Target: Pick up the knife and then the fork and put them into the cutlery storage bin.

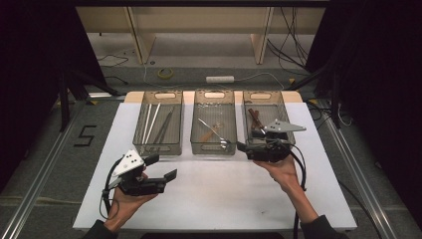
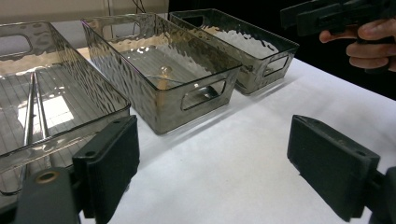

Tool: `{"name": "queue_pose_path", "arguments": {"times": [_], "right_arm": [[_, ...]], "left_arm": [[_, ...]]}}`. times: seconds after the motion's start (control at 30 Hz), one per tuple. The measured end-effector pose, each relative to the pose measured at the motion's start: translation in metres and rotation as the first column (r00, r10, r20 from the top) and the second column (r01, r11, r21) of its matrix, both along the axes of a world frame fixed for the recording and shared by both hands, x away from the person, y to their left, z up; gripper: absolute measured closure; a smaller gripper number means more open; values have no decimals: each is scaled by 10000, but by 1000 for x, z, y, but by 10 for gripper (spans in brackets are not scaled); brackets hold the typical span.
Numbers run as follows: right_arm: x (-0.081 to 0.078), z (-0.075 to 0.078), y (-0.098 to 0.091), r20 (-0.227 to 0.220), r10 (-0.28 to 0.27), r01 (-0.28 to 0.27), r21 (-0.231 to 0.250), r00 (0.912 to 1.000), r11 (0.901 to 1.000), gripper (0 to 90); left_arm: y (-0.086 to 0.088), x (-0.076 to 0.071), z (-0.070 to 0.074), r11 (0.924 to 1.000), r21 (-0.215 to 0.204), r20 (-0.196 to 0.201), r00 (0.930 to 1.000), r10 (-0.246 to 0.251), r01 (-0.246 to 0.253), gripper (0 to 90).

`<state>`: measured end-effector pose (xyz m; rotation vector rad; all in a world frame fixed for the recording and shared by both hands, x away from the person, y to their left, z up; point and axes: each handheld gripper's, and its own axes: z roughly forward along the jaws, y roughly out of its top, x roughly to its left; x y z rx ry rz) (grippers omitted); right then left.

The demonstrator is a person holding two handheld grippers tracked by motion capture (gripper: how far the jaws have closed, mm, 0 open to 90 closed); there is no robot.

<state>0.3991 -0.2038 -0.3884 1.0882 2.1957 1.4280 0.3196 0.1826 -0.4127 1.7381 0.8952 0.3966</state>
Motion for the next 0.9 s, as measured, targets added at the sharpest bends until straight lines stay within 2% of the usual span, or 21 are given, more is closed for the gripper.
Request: {"name": "queue_pose_path", "arguments": {"times": [0.47,0.9], "right_arm": [[-31,-13,-10,148,460,-466,494,9988,9977,249],[-54,-27,-19,125,583,-588,519,9982,9969,239]], "left_arm": [[-1,0,-1,9999,23,-80,9999,-145,146,164],[0,0,-1,9998,-25,-156,9997,-196,196,164]]}}
